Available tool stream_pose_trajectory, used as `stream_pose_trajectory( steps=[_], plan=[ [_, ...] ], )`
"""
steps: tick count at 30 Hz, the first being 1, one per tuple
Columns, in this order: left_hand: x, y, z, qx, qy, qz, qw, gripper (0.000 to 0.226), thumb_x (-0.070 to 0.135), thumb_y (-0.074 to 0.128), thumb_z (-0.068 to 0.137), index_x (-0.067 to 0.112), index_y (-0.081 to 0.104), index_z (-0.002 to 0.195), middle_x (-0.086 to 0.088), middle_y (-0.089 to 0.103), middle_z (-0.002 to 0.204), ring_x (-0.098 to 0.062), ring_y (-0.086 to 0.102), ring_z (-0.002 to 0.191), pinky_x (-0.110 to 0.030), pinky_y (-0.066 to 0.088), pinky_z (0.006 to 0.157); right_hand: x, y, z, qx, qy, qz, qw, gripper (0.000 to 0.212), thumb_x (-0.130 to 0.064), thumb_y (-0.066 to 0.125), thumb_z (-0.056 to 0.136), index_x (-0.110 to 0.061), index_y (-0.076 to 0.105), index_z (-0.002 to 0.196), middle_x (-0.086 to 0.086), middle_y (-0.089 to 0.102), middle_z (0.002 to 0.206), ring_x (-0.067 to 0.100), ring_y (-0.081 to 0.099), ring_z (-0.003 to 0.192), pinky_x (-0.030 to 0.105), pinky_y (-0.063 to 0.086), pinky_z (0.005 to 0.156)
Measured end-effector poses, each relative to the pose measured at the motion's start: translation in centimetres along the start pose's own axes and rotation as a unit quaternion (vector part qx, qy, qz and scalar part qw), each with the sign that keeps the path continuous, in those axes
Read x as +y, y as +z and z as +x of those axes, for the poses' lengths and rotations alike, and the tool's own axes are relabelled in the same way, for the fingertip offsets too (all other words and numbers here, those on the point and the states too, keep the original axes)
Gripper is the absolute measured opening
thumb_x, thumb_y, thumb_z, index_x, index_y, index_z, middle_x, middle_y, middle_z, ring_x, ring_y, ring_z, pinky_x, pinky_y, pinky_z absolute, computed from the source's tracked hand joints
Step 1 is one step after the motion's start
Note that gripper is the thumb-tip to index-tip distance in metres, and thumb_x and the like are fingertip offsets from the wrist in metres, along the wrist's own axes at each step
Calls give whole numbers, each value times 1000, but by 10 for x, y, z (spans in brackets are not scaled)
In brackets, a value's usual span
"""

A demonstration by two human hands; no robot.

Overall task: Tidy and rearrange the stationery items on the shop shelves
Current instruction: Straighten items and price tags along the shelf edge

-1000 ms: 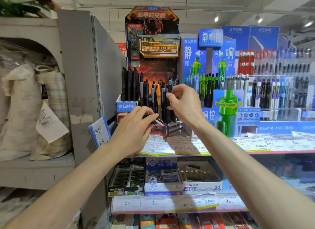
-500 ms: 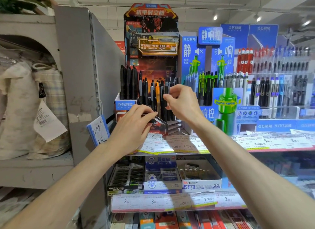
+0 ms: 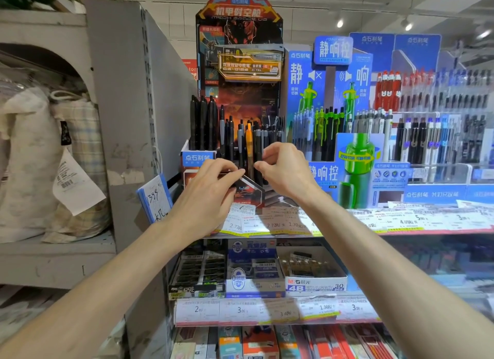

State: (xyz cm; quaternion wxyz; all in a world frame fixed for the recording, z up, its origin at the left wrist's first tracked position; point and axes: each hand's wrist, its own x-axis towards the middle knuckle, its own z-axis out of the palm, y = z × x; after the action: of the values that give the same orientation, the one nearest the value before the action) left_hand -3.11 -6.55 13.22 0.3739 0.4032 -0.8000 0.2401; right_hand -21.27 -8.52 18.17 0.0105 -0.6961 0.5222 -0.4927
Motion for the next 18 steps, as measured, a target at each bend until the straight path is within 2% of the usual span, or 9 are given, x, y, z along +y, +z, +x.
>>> stream_pose_trajectory(
  steps=[3, 8, 11, 14, 18],
  plan=[
    [1, 2, -1, 5, -10, -1, 1000, 45, 16, 61, 95, 14, 54, 139, 1, 52, 127, -13, 42, 121, -25, 39, 99, 1, 2, -2, 4, 0, -2, 1000, 20, -26, 70, 91, -16, 68, 107, -5, 69, 91, 17, 66, 95, 40, 55, 91],
    [5, 2, 0, 6, -24, -12, 1000, 43, 20, 58, 96, 14, 54, 139, 3, 51, 126, -12, 42, 121, -28, 41, 100, 2, 2, -6, 6, -2, -9, 1000, 23, -28, 69, 91, -15, 68, 110, -4, 71, 94, 17, 67, 94, 39, 55, 89],
    [7, 2, -3, 5, -36, -26, 999, 44, 24, 56, 97, 16, 53, 140, 5, 50, 129, -11, 40, 125, -26, 36, 104, 2, 3, -12, 13, 4, -5, 1000, 26, -30, 67, 92, -14, 69, 112, -2, 73, 98, 17, 67, 96, 41, 56, 90],
    [10, 0, -9, 13, -59, -73, 996, 42, 25, 57, 97, 19, 55, 139, 7, 49, 135, -10, 38, 130, -25, 28, 108, 3, 3, -24, 3, 5, -4, 1000, 36, -35, 65, 92, -16, 65, 122, -2, 73, 107, 17, 67, 101, 43, 54, 94],
    [19, -4, -26, 39, -75, -117, 990, 41, 25, 60, 96, 19, 57, 136, 7, 48, 139, -8, 38, 131, -29, 31, 112, 7, -1, -54, 2, -38, -21, 999, 53, -43, 59, 95, -18, 49, 141, 0, 63, 132, 16, 59, 121, 37, 47, 103]
  ],
)
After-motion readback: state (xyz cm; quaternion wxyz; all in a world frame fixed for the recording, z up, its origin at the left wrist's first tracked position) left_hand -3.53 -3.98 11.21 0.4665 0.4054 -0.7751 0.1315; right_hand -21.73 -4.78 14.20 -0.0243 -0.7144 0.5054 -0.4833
